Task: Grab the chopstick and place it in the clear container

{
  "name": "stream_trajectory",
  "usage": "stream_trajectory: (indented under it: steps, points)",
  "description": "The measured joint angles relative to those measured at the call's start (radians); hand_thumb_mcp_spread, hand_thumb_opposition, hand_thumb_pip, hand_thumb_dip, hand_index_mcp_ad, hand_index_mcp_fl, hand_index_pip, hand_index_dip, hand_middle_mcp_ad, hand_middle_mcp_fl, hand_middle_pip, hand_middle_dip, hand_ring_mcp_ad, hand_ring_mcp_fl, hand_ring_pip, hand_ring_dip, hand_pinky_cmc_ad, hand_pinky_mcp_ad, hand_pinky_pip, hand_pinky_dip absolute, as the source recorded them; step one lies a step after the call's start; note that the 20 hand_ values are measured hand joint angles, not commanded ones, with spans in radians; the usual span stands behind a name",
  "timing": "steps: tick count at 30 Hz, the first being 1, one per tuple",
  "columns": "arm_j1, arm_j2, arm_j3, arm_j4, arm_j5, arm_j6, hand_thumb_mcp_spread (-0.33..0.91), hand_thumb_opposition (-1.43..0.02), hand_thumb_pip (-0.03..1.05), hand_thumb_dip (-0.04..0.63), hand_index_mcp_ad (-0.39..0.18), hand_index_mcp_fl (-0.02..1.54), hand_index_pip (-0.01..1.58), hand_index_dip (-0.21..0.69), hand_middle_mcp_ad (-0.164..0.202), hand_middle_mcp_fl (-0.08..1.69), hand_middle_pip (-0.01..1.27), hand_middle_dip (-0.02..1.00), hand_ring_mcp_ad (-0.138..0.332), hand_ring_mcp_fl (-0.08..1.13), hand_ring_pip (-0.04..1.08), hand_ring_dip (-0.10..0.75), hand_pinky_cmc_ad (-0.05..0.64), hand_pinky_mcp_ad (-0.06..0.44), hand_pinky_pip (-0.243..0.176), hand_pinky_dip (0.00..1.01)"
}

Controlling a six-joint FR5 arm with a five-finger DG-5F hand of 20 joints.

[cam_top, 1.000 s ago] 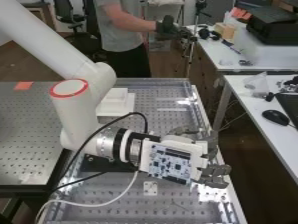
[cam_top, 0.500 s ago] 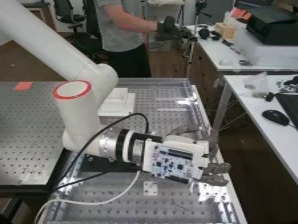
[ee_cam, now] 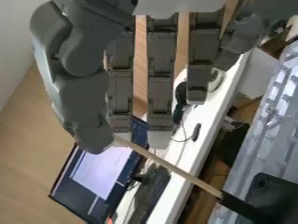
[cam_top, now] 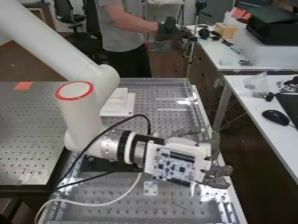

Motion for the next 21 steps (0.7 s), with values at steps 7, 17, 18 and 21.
stream_trajectory:
  steps: [7, 17, 18, 21]
  points:
    - [0.001, -0.007, 0.013, -0.017, 0.022, -0.004, 0.66, -0.97, 0.41, 0.283, -0.223, 0.97, 0.71, 0.220, 0.059, 0.91, 0.37, 0.61, 0.178, 0.53, 0.08, 0.215, 0.382, 0.164, -0.021, 0.17]
    - [0.001, -0.016, 0.026, -0.018, 0.018, -0.009, 0.66, -1.02, 0.40, 0.283, -0.244, 0.98, 0.73, 0.239, 0.061, 0.96, 0.37, 0.61, 0.178, 0.54, 0.09, 0.215, 0.403, 0.166, -0.019, 0.17]
    - [0.001, -0.017, 0.027, -0.018, 0.013, -0.010, 0.66, -1.02, 0.40, 0.283, -0.241, 0.98, 0.73, 0.253, 0.061, 0.97, 0.37, 0.61, 0.178, 0.54, 0.09, 0.220, 0.403, 0.168, -0.012, 0.17]
    - [0.001, -0.019, 0.032, -0.021, 0.016, -0.018, 0.66, -1.02, 0.40, 0.283, -0.248, 0.99, 0.72, 0.250, 0.061, 0.97, 0.37, 0.61, 0.178, 0.54, 0.09, 0.232, 0.401, 0.168, -0.010, 0.17]
